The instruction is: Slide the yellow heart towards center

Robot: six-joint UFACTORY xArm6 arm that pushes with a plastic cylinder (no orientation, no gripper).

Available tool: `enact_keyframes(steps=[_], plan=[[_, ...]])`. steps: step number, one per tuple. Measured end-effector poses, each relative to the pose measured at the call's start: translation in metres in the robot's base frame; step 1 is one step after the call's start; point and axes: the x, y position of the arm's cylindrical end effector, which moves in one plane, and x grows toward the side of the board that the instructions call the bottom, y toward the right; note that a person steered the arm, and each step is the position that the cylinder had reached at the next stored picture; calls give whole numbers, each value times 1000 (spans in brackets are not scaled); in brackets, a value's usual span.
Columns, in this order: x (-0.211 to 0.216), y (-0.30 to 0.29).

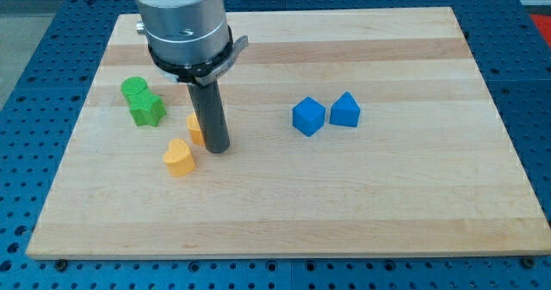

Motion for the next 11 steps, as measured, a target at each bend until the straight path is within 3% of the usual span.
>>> enact_keyframes(steps=[1,2,3,4,5,9,11], plan=[[43,2],[61,-21],[49,-88],[19,-103],[18,-63],[24,-15],[-16,11]])
